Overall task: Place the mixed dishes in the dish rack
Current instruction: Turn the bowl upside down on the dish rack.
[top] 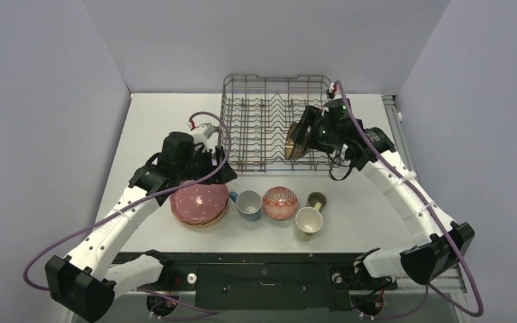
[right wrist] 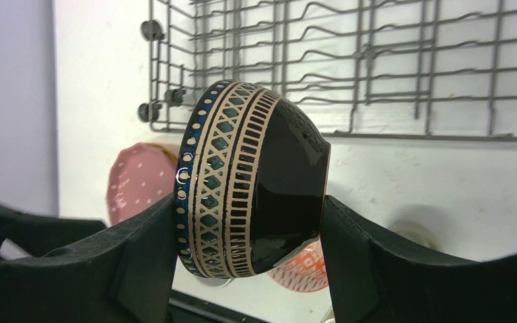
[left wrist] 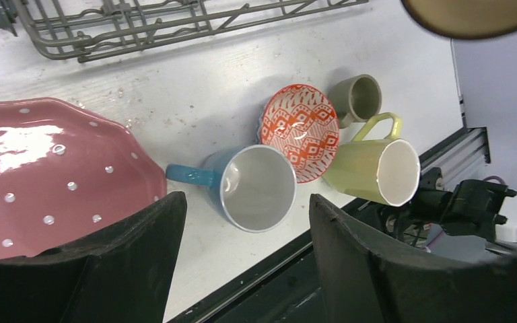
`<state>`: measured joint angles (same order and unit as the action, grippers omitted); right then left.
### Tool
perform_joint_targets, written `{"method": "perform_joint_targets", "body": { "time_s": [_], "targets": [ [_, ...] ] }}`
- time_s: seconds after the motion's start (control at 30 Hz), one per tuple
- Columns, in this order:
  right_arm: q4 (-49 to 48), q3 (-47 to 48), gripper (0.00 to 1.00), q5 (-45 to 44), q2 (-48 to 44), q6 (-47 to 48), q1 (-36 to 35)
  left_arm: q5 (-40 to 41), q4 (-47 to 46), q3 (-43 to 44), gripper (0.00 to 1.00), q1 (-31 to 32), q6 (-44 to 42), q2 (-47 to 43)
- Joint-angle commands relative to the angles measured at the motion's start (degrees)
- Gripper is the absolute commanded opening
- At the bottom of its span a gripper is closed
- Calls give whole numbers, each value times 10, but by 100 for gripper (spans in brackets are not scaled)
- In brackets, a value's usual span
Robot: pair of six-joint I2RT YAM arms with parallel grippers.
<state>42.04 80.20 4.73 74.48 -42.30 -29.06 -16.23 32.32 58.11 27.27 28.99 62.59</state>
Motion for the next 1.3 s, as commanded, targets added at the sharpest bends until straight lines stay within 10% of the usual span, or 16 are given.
{"method": "perform_joint_targets", "body": {
  "time_s": [0.0, 1.27],
  "targets": [
    [12, 87, 0, -65, 52, 63, 14, 24, 23, -2, 64, 0, -46, -17],
    [84, 517, 0, -334, 514, 324, 72, 105, 12, -91, 65, 84, -96, -62]
  ]
}}
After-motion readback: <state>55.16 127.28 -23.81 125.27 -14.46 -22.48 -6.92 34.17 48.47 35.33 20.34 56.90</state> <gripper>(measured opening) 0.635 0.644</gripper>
